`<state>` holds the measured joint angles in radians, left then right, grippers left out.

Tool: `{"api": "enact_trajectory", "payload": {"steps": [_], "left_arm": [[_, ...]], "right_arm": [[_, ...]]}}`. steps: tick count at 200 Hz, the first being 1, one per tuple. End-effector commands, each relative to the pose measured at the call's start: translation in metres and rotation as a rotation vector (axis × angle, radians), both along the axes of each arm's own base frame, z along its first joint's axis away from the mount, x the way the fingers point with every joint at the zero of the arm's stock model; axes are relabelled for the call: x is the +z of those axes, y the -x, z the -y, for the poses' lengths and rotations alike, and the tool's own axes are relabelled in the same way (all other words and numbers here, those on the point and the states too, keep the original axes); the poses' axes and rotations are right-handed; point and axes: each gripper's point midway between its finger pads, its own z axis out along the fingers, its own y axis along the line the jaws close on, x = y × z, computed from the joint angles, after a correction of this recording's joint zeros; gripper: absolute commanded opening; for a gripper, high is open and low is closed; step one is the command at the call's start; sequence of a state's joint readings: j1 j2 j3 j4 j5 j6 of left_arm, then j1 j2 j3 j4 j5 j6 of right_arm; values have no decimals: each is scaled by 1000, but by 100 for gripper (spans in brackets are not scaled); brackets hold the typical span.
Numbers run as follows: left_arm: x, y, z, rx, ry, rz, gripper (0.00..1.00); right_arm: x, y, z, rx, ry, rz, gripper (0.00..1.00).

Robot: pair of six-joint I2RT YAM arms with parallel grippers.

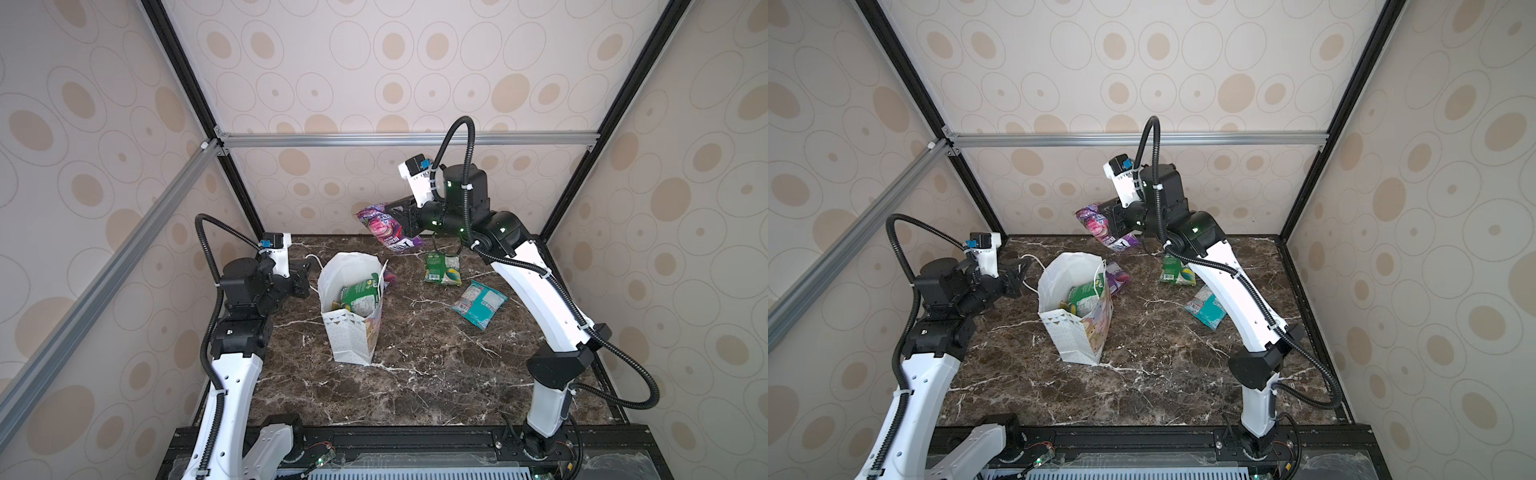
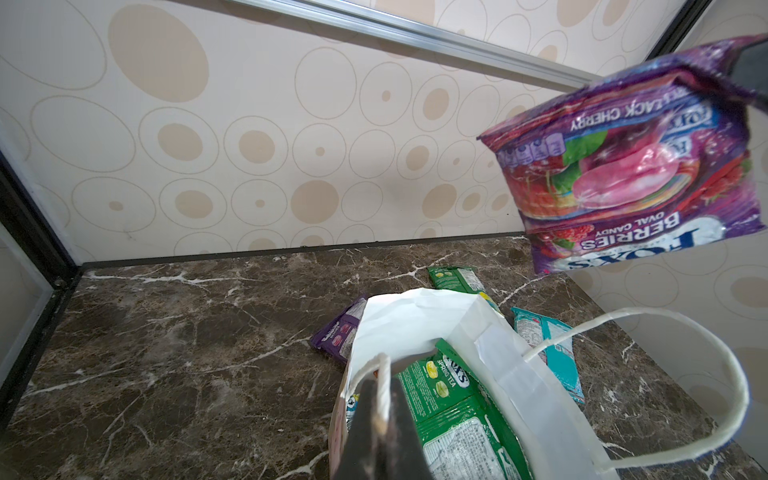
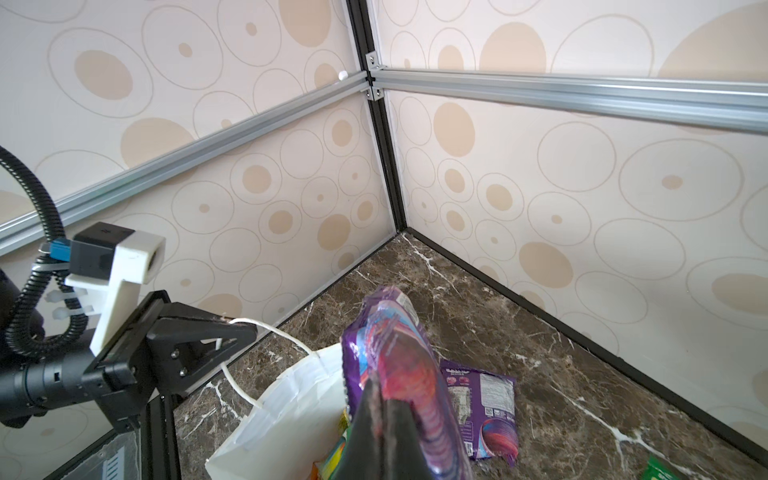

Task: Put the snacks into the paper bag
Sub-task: 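Carry the purple packet over the paper bag opening with the right gripper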

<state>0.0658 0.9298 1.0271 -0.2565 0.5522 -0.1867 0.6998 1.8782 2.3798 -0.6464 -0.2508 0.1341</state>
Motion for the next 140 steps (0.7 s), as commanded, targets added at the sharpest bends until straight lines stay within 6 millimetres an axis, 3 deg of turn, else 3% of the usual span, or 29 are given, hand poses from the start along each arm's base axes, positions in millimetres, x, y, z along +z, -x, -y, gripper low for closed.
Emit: {"api": "enact_trajectory", "payload": {"steps": [1, 118, 140], "left_arm": [[17, 6, 0, -5, 1, 49, 0], [17, 6, 0, -3, -1, 50, 0], [17, 6, -1, 0, -2, 51, 0]], "right_arm": [[22, 9, -5, 27, -29, 71, 0], [27, 28, -43, 162, -37, 118, 0], [20, 30, -54, 186, -28, 125, 0]]}}
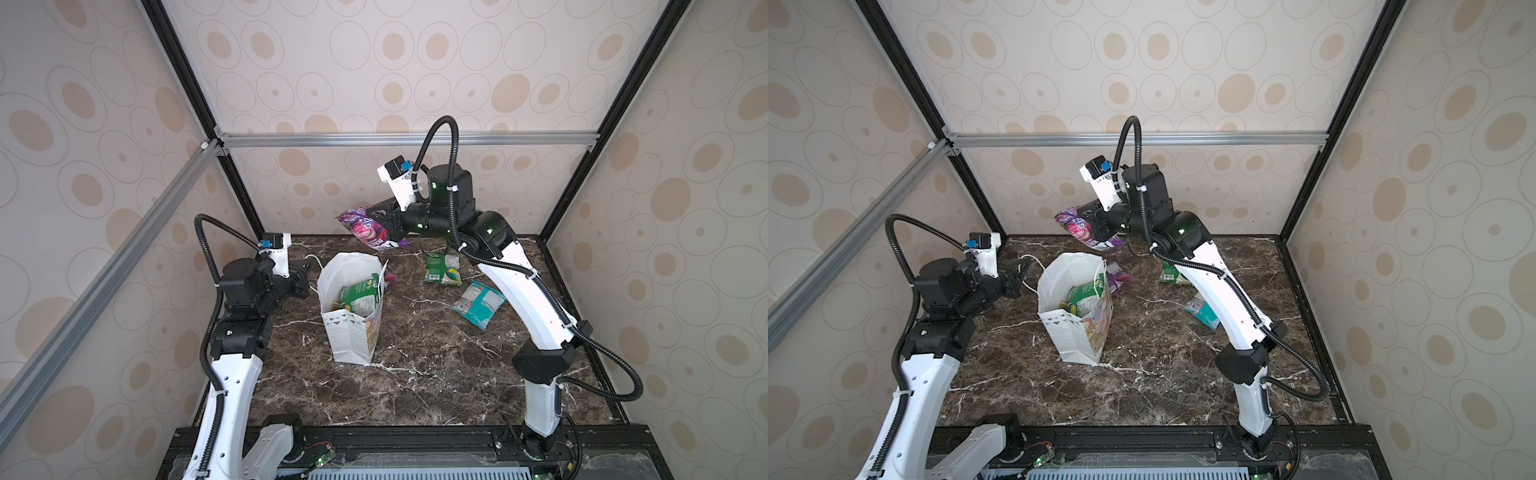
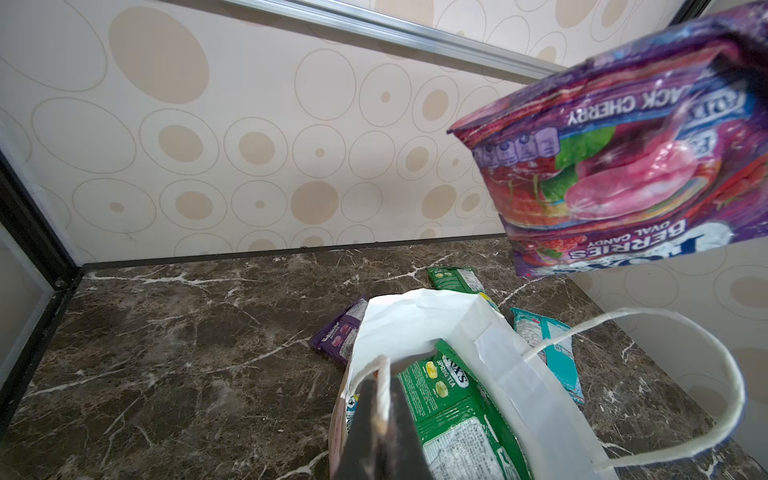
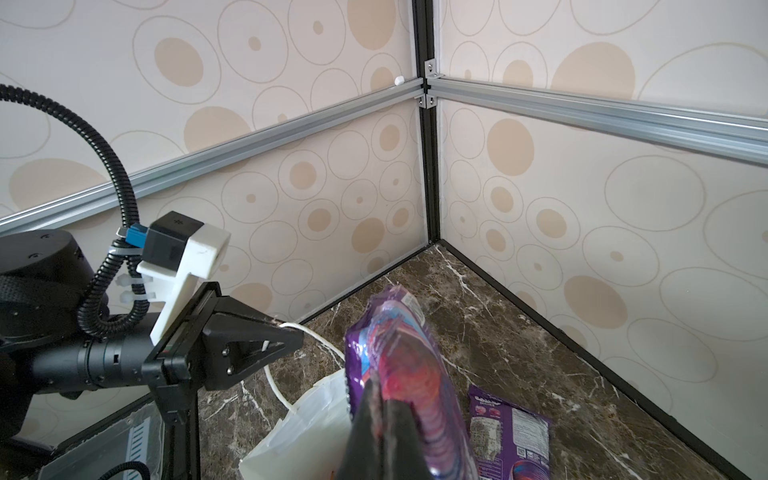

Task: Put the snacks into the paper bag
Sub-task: 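Carry the purple packet over the paper bag opening with the right gripper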

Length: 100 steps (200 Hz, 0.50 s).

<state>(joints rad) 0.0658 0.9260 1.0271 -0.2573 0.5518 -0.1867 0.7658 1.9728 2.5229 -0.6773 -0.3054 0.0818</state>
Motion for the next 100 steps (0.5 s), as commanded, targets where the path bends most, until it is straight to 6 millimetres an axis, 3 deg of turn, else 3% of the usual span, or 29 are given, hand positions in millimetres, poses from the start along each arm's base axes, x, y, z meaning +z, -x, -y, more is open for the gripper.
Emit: {"api": "enact_trajectory", "payload": {"steps": [1, 56, 100], "left_arm": [[16, 5, -1, -1, -1, 47, 0], [15, 5, -1, 1, -5, 45, 0], [18, 6, -3, 13, -9, 55, 0]], "right_arm": [[15, 8, -15, 59, -37, 75, 0], [1, 14, -35, 123, -13, 82, 0], [-16, 25, -29, 157, 87, 100, 0]]}}
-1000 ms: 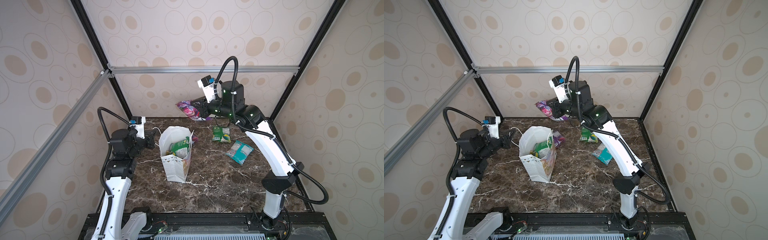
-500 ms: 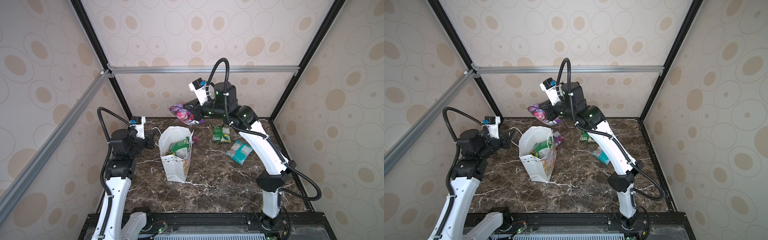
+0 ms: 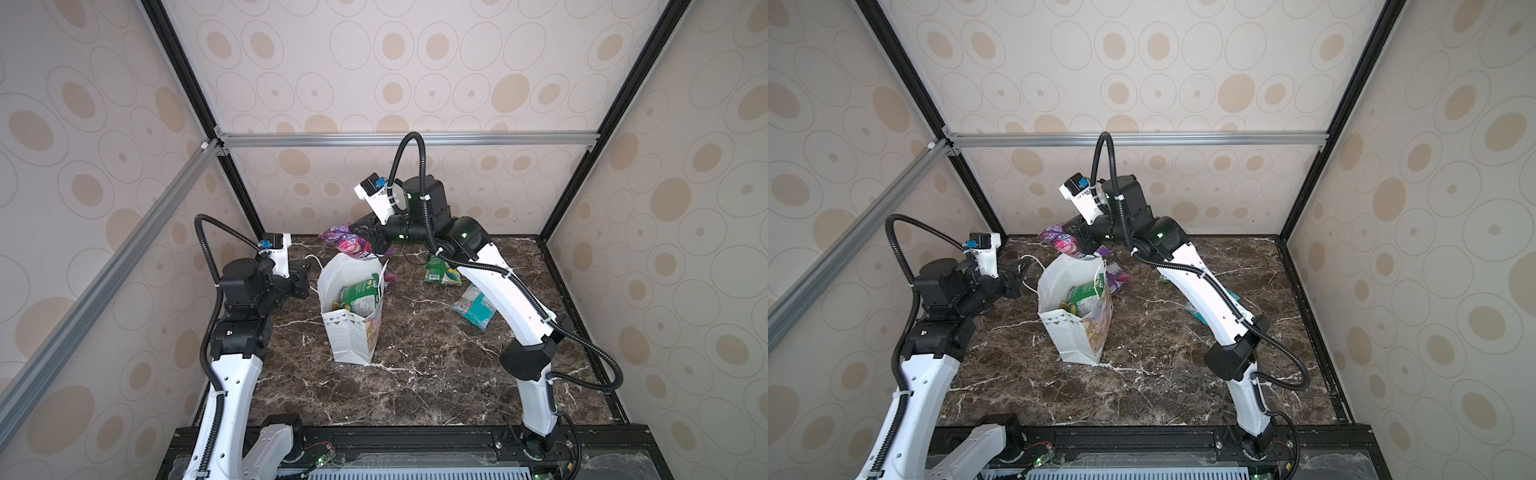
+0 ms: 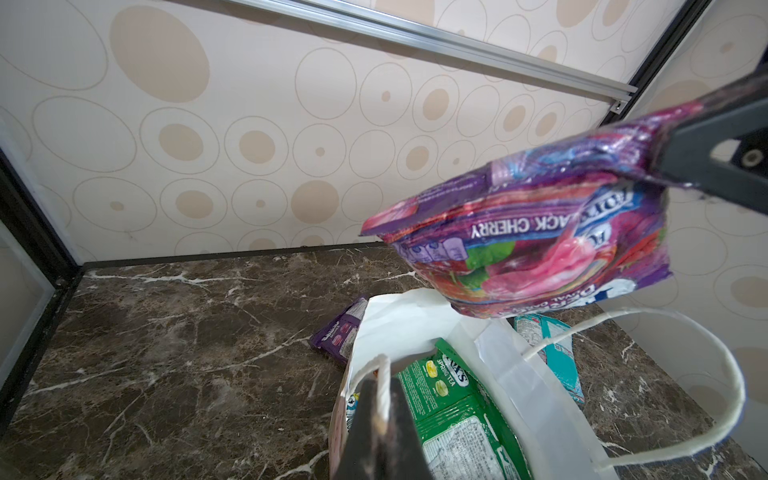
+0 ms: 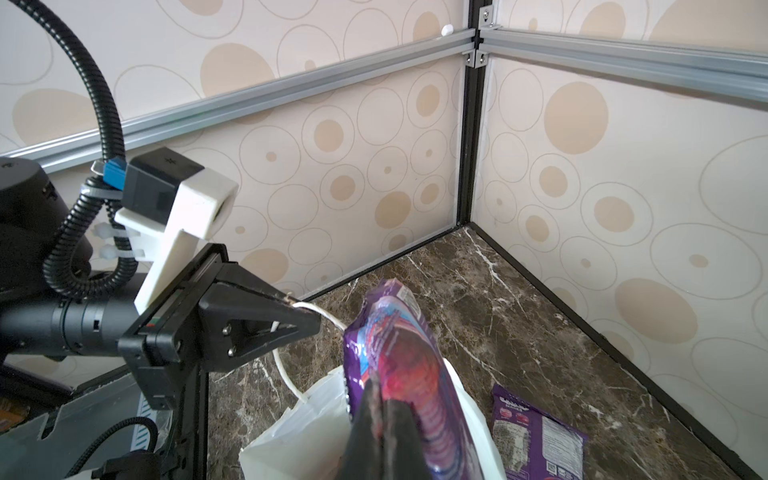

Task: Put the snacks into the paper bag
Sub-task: 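Carry the purple packet over the paper bag opening with the right gripper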

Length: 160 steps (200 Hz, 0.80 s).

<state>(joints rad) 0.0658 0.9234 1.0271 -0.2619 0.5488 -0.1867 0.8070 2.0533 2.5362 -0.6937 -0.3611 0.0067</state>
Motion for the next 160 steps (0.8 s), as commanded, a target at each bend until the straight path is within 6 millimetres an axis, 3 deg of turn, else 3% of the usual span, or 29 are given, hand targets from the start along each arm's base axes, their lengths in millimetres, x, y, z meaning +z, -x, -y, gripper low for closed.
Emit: {"api": "enact_trajectory", "payload": {"steps": [1, 108, 160], "left_arm": [[18, 6, -2, 8, -9, 58, 0], [18, 5, -3, 12, -8, 55, 0], [17, 4, -3, 12, -7, 52, 0]], "right_arm": [[23, 18, 8, 49, 3, 101, 0], [-18, 56, 17, 257, 191, 132, 0], [-58, 71, 10, 287, 376, 203, 0]]}}
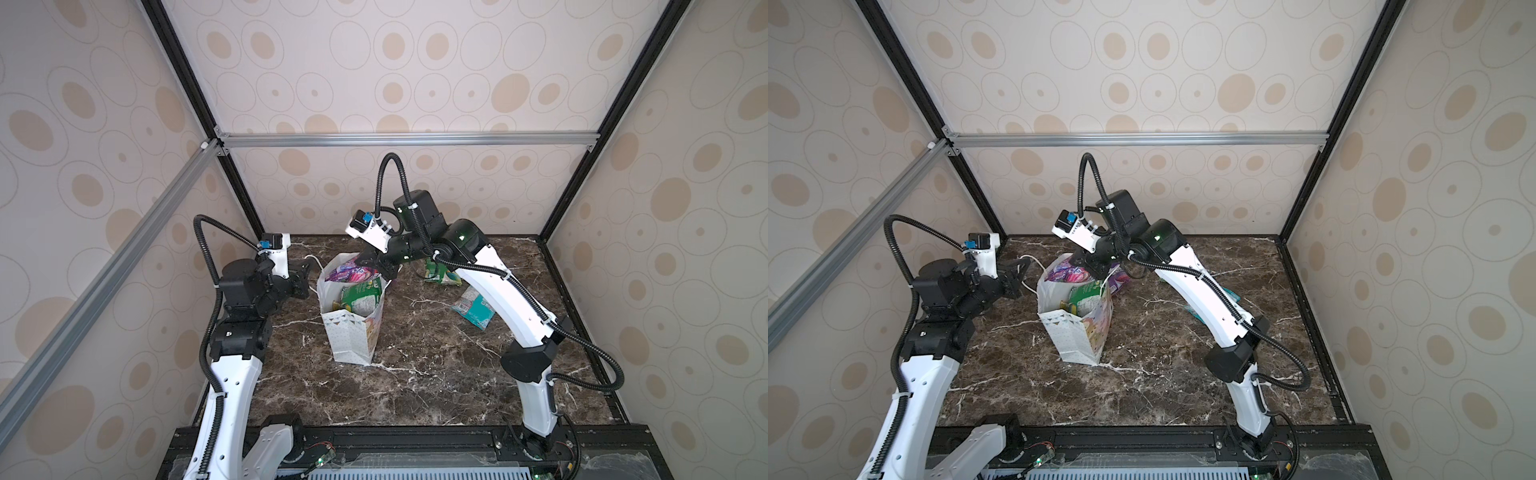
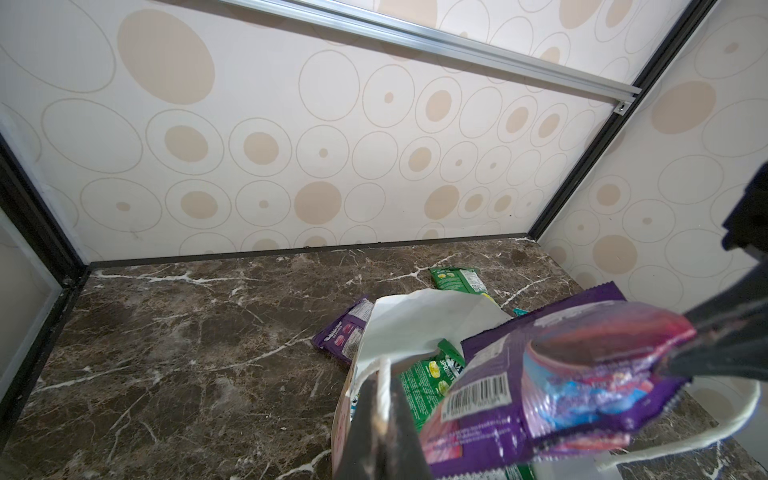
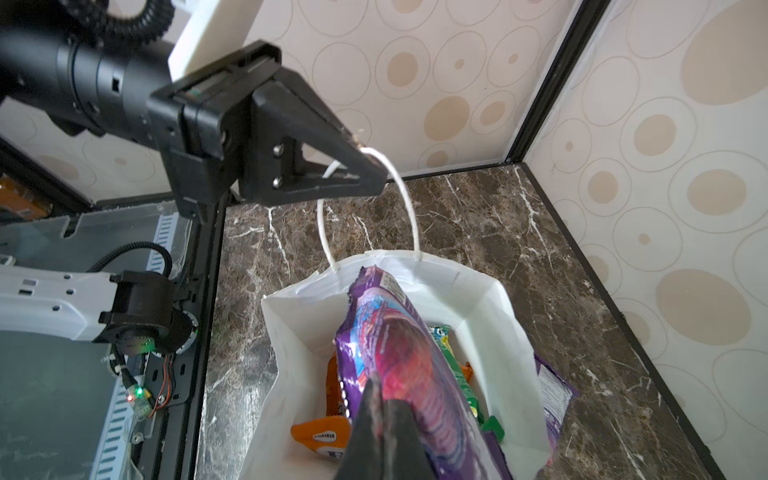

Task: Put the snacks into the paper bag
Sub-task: 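Carry the purple packet over the paper bag opening with the right gripper, then lower the purple packet into the paper bag and open the right gripper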

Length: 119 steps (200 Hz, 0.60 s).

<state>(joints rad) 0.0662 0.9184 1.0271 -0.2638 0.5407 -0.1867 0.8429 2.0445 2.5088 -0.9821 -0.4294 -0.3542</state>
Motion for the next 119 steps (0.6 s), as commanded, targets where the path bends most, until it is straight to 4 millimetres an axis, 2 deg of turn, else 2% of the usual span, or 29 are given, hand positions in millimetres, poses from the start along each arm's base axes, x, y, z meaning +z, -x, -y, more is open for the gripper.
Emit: {"api": "enact_trajectory", "payload": {"steps": [1, 37, 74, 119], "left_arm": [[16, 3, -2, 4, -5, 50, 0], [16, 3, -2, 3, -5, 48, 0], [15, 3, -2, 5, -6, 48, 0], [15, 3, -2, 6, -6, 47, 0]], "right_arm": [[6, 24, 4, 59, 64, 120, 0], [-8, 31, -1, 78, 136, 158, 0], [-18, 34, 5, 92, 191, 164, 0], [-29, 30, 10, 60, 246, 169, 0]]}}
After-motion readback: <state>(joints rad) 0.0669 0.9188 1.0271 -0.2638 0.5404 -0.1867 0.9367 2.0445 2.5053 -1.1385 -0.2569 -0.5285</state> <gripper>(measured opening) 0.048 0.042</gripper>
